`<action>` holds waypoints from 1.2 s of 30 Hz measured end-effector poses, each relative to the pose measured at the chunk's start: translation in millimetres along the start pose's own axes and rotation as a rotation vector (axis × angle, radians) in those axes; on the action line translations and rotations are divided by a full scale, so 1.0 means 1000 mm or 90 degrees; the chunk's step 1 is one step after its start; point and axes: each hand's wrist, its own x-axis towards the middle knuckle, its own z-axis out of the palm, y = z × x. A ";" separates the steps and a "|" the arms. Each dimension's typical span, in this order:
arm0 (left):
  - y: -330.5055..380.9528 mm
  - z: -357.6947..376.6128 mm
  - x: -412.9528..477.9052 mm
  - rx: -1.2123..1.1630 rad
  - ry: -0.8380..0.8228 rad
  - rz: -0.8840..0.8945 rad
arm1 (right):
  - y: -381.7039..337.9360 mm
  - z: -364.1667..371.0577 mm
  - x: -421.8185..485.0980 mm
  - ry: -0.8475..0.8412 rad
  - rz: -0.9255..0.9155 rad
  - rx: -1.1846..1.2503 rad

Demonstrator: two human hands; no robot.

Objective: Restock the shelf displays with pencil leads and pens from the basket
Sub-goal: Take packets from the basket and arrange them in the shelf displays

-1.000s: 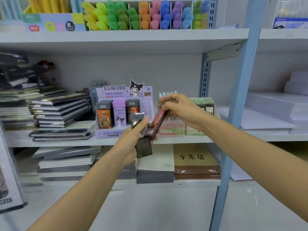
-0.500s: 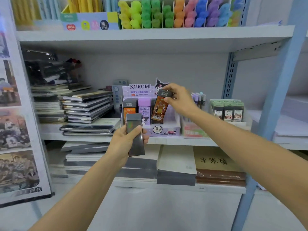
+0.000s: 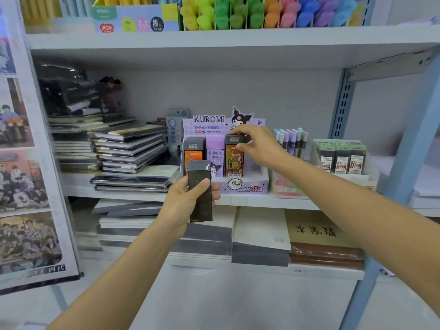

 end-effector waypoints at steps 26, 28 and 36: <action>0.017 0.043 -0.007 -0.029 -0.090 -0.022 | -0.029 -0.022 -0.048 -0.115 0.153 0.500; 0.021 0.043 -0.007 -0.055 -0.116 -0.074 | -0.025 -0.030 -0.047 -0.098 0.163 0.558; 0.011 0.048 -0.009 0.097 -0.050 0.083 | -0.020 -0.034 -0.060 -0.092 0.186 0.559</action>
